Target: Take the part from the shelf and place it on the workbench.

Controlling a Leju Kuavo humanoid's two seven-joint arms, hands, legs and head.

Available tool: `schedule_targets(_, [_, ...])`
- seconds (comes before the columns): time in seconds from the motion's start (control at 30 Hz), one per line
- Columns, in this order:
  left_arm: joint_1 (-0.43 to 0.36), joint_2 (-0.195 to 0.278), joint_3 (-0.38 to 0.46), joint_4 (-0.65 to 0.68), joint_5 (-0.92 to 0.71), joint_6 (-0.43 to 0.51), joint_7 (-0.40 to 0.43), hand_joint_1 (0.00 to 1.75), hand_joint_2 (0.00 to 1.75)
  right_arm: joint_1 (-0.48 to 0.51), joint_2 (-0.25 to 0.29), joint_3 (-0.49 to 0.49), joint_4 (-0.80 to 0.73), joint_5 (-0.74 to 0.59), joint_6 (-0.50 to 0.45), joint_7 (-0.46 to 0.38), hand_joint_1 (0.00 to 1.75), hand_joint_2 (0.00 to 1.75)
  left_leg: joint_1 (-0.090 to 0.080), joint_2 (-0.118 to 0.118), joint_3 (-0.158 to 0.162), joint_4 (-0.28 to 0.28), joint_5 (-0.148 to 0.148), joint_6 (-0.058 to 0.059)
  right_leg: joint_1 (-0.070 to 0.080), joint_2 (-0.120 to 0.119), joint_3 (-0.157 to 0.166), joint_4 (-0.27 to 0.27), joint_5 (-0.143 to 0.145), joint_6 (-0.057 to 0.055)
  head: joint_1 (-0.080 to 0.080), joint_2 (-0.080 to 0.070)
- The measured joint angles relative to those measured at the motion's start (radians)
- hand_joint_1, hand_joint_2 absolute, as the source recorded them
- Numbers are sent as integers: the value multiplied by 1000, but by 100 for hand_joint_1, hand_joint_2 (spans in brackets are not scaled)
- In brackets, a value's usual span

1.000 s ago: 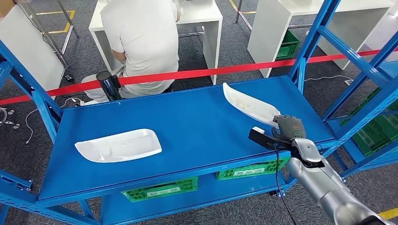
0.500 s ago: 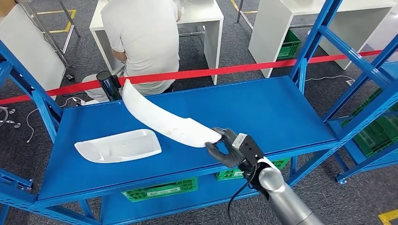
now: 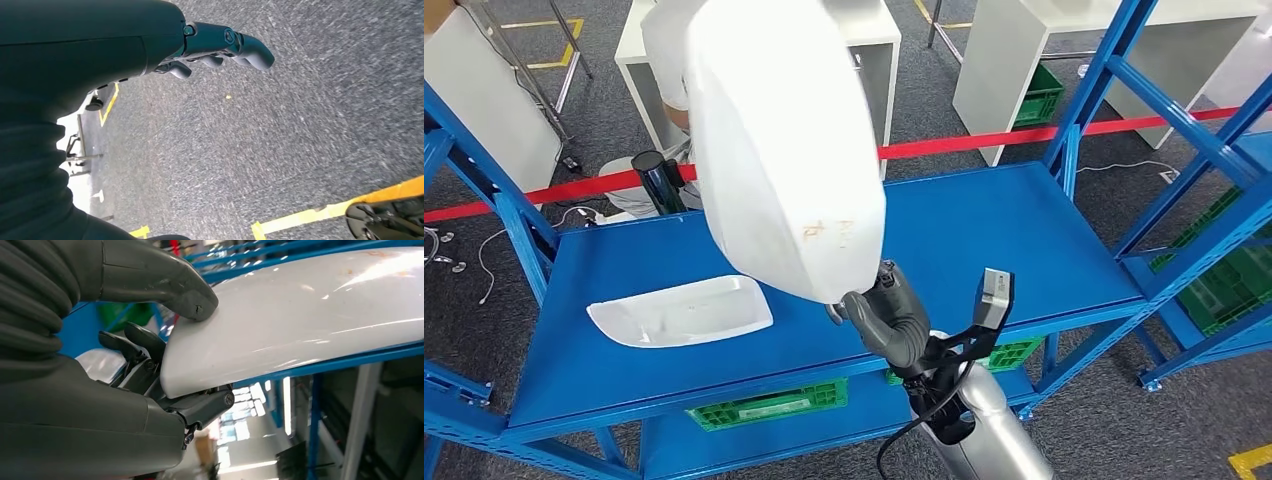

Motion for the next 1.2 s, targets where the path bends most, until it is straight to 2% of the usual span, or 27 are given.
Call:
schedule_targets(0.07, [1, -1, 1, 0, 0, 0, 3, 0, 175, 16, 14, -4, -16, -20, 11, -4, 175, 175, 5, 3, -1, -9, 7, 7, 0, 2, -36, 81, -56, 3, 1, 0])
schedule_targets(0.13, [3, -1, 2, 1, 0, 0, 3, 0, 175, 34, 24, -6, -25, -29, 18, -8, 175, 175, 5, 4, -7, -8, 9, 9, 0, 3, -98, 216, -120, 5, 2, 0])
schedule_targets(0.17, [5, -1, 2, 1, 0, 0, 3, 0, 175, 43, 27, -7, -28, -31, 20, -10, 175, 175, 5, 5, -11, -6, 10, 8, -1, 3, -120, 263, -133, 6, 2, 0])
schedule_targets(0.2, [6, -1, 2, 1, 0, 0, 3, 0, 175, 50, 30, -8, -30, -34, 24, -11, 175, 175, 5, 5, -15, -3, 11, 7, -1, 3, -124, 275, -125, 7, 2, 0])
schedule_targets(0.23, [7, -2, 2, 1, 0, 0, 3, 0, 175, 54, 33, -9, -31, -43, 31, -12, 175, 175, 6, 5, -19, 0, 12, 5, -2, 3, -110, 247, -99, 6, 2, 0])
schedule_targets(0.3, [7, -4, 2, 1, -1, 0, 2, 0, 175, 57, 39, -11, -33, -76, 61, -10, 175, 175, 7, 4, -26, 9, 16, -2, -3, 3, -40, 114, -37, 3, 2, 0])
schedule_targets(0.37, [7, -5, 2, 1, -3, -2, -2, 0, 175, 57, 46, -14, -36, -100, 86, -3, 175, 175, 7, 2, -32, 15, 22, -16, 1, 5, 0, 26, -4, -8, 2, 0])
schedule_targets(0.47, [6, -5, 2, 1, -7, -7, -5, 0, 175, 54, 63, -28, -43, -91, 67, 16, 175, 175, 8, 0, -40, 11, 37, -42, 5, 8, -13, 13, 9, -33, 2, 0])
schedule_targets(0.5, [7, -5, 2, 1, -8, -8, -5, 0, 175, 54, 71, -34, -46, -74, 50, 22, 175, 175, 10, 1, -46, 15, 31, -50, 4, 7, -19, 10, 18, -42, 1, 0])
schedule_targets(0.53, [7, -6, 2, 1, -9, -9, -6, 0, 175, 55, 78, -38, -49, -49, 32, 26, 175, 175, 11, 1, -56, 32, 10, -56, 2, 6, -27, 6, 29, -51, 1, 0])
schedule_targets(0.57, [7, -7, 2, 1, -9, -9, -8, 0, 175, 57, 84, -42, -52, -18, 15, 26, 175, 175, 13, 1, -71, 70, -27, -60, 1, 5, -36, 3, 40, -57, -1, 0])
schedule_targets(0.63, [8, -9, 2, 1, -7, -9, -14, 0, 175, 65, 93, -47, -55, 46, -11, 20, 175, 175, 14, 1, -104, 189, -116, -67, 2, 4, -58, 4, 57, -62, -3, 0])
schedule_targets(0.67, [8, -9, 3, 1, -5, -9, -19, 0, 175, 70, 97, -50, -55, 74, -24, 17, 175, 175, 14, 1, -114, 244, -144, -69, 3, 3, -70, 5, 66, -62, -2, 0])
schedule_targets(0.7, [8, -10, 4, 0, -4, -9, -23, 0, 175, 75, 99, -53, -56, 96, -38, 16, 175, 175, 14, 1, -110, 273, -151, -70, 4, 2, -82, 6, 75, -60, -3, 0])
schedule_targets(0.73, [8, -10, 6, 0, -3, -9, -25, 0, 175, 81, 101, -56, -58, 114, -52, 15, 175, 175, 14, 1, -88, 265, -139, -70, 4, 1, -93, 7, 83, -58, -3, 0])
schedule_targets(0.77, [8, -11, 9, 0, -2, -9, -28, 0, 175, 86, 103, -59, -61, 129, -63, 14, 175, 175, 15, 2, -47, 219, -117, -69, 4, 1, -105, 9, 91, -55, -3, 0])
schedule_targets(0.8, [8, -12, 12, -2, 0, -9, -31, 0, 175, 91, 105, -62, -65, 139, -70, 14, 175, 175, 15, 2, 7, 146, -101, -68, 4, 1, -114, 11, 98, -52, -3, 0])
schedule_targets(0.83, [7, -14, 15, -3, 3, -9, -33, 0, 175, 96, 106, -63, -70, 147, -73, 14, 175, 175, 13, 1, 57, 76, -91, -63, 4, 1, -121, 12, 106, -46, -3, 0])
schedule_targets(0.87, [7, -16, 18, -4, 6, -9, -36, 0, 175, 99, 107, -64, -74, 153, -73, 15, 175, 175, 11, 0, 89, 25, -87, -57, 5, 1, -125, 13, 113, -40, -2, 0])
schedule_targets(0.9, [8, -18, 21, -5, 9, -9, -39, 0, 175, 103, 108, -66, -77, 160, -73, 15, 175, 175, 8, -2, 104, -3, -90, -51, 6, 1, -126, 12, 120, -34, -1, 0])
schedule_targets(0.97, [11, -24, 28, -5, 13, -10, -41, 0, 175, 110, 108, -69, -80, 172, -75, 15, 175, 175, 5, -2, 96, -8, -80, -33, 6, 2, -125, 7, 134, -20, 1, 0])
schedule_targets(1.0, [13, -27, 32, -5, 15, -12, -41, 0, 175, 115, 107, -72, -80, 178, -78, 14, 175, 175, 6, 1, 89, -10, -74, -24, 5, 3, -129, 10, 131, -14, 1, 0])
schedule_targets(1.03, [14, -31, 35, -5, 16, -14, -40, 0, 175, 120, 107, -75, -80, 183, -82, 15, 175, 175, 8, 3, 80, -12, -64, -13, 4, 4, -137, 25, 111, -9, 2, 0])
schedule_targets(1.07, [16, -34, 39, -4, 19, -16, -36, 0, 175, 126, 106, -79, -82, 187, -85, 17, 175, 175, 9, 6, 71, -14, -53, -5, 3, 5, -150, 60, 73, -4, 2, 0])
schedule_targets(1.13, [19, -40, 45, -4, 23, -20, -25, 0, 175, 140, 103, -84, -86, 193, -87, 22, 175, 175, 8, 8, 45, -12, -31, 5, 3, 6, -187, 179, -29, 2, 4, 0])
schedule_targets(1.17, [21, -43, 48, -4, 25, -22, -17, 0, 175, 149, 100, -86, -88, 196, -87, 24, 175, 175, 6, 9, 31, -11, -19, 7, 3, 6, -200, 241, -63, 4, 5, 0])
schedule_targets(1.2, [23, -46, 49, -4, 24, -26, -8, 0, 175, 158, 97, -87, -89, 201, -86, 27, 175, 175, 4, 9, 14, -8, -8, 7, 4, 6, -199, 279, -73, 3, 5, 0])
